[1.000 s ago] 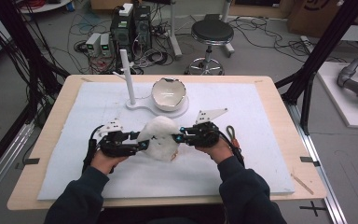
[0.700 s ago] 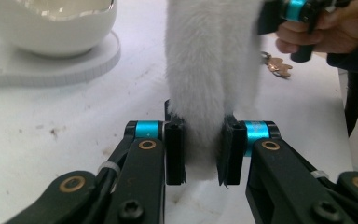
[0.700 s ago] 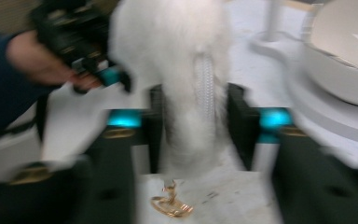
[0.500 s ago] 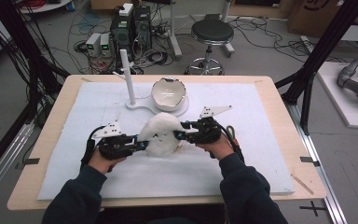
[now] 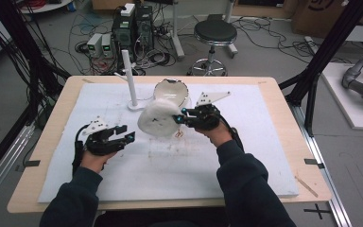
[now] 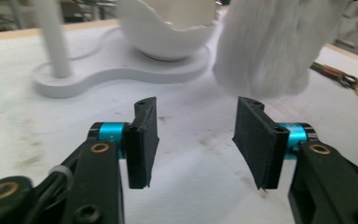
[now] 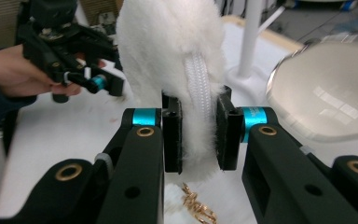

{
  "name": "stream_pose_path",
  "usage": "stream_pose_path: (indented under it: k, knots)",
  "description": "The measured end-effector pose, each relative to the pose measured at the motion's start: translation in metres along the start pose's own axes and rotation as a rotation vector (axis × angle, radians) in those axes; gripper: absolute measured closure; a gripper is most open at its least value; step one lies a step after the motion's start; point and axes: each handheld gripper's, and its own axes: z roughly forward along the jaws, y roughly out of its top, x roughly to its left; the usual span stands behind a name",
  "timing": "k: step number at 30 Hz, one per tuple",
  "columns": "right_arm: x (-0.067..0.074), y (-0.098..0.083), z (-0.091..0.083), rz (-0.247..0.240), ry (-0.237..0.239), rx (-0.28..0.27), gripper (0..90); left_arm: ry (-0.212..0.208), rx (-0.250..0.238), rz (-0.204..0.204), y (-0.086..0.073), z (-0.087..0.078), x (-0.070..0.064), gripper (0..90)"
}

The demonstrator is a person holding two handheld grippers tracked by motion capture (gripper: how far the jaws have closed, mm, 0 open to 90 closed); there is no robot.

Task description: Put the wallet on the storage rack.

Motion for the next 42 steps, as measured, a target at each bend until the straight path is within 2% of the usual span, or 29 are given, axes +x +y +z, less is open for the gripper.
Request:
stream_pose_path:
  k: [1, 2, 3, 4, 5, 6, 9, 10, 11, 13, 15, 17, 21, 24, 28, 31, 33, 36, 37, 42]
  knots:
    - [-0.003, 0.008, 0.001, -0.008, -0.006, 0.000, 76.8, 0.013, -0.005, -0.006, 0.000, -0.001, 0.003, 42.4]
    - [-0.007, 0.019, 0.003, -0.028, -0.019, 0.000, 76.8, 0.042, -0.010, -0.011, -0.001, -0.003, 0.006, 30.9]
    - [-0.010, 0.025, 0.005, -0.040, -0.024, 0.006, 76.8, 0.069, -0.016, -0.017, -0.001, -0.005, 0.009, 25.4]
    - [-0.010, 0.025, 0.005, -0.040, -0.024, 0.006, 76.8, 0.089, -0.023, -0.026, -0.001, -0.007, 0.012, 25.4]
    - [-0.012, 0.032, 0.007, -0.060, -0.034, 0.008, 76.8, 0.096, -0.030, -0.036, -0.002, -0.009, 0.014, 19.8]
    - [-0.018, 0.043, 0.010, -0.080, -0.047, 0.016, 76.8, 0.104, -0.039, -0.039, -0.002, -0.011, 0.016, 18.9]
    - [-0.023, 0.053, 0.013, -0.076, -0.058, 0.032, 76.7, 0.113, -0.043, -0.044, -0.003, -0.015, 0.020, 18.9]
    - [-0.025, 0.057, 0.015, -0.096, -0.069, 0.026, 76.7, 0.119, -0.042, -0.048, -0.003, -0.017, 0.021, 18.9]
    - [-0.031, 0.066, 0.018, -0.118, -0.077, 0.047, 76.8, 0.117, -0.041, -0.049, -0.004, -0.017, 0.022, 19.0]
    - [-0.033, 0.069, 0.019, -0.135, -0.086, 0.051, 76.7, 0.116, -0.039, -0.049, -0.005, -0.018, 0.023, 19.2]
    - [-0.040, 0.073, 0.021, -0.134, -0.093, 0.041, 76.7, 0.114, -0.036, -0.049, -0.005, -0.018, 0.023, 19.7]
    - [-0.047, 0.078, 0.024, -0.147, -0.111, 0.061, 76.7, 0.113, -0.034, -0.050, -0.006, -0.017, 0.022, 20.0]
    - [-0.062, 0.089, 0.025, -0.156, -0.142, 0.066, 76.7, 0.105, -0.029, -0.055, -0.007, -0.016, 0.022, 20.8]
    - [-0.066, 0.094, 0.024, -0.161, -0.159, 0.062, 76.7, 0.105, -0.028, -0.058, -0.007, -0.016, 0.022, 20.8]
    - [-0.078, 0.097, 0.022, -0.193, -0.215, 0.089, 76.7, 0.107, -0.027, -0.061, -0.008, -0.016, 0.023, 20.8]
    - [-0.085, 0.092, 0.023, -0.207, -0.253, 0.136, 76.6, 0.106, -0.028, -0.063, -0.008, -0.016, 0.023, 20.8]
    - [-0.086, 0.089, 0.025, -0.217, -0.270, 0.170, 76.6, 0.107, -0.026, -0.068, -0.008, -0.016, 0.023, 20.8]
    - [-0.084, 0.088, 0.027, -0.266, -0.302, 0.192, 76.7, 0.108, -0.025, -0.071, -0.008, -0.016, 0.023, 20.9]
    - [-0.084, 0.089, 0.028, -0.290, -0.314, 0.189, 76.7, 0.108, -0.023, -0.073, -0.009, -0.016, 0.023, 20.9]
    - [-0.082, 0.094, 0.026, -0.303, -0.342, 0.128, 76.7, 0.108, -0.020, -0.072, -0.008, -0.016, 0.023, 20.9]
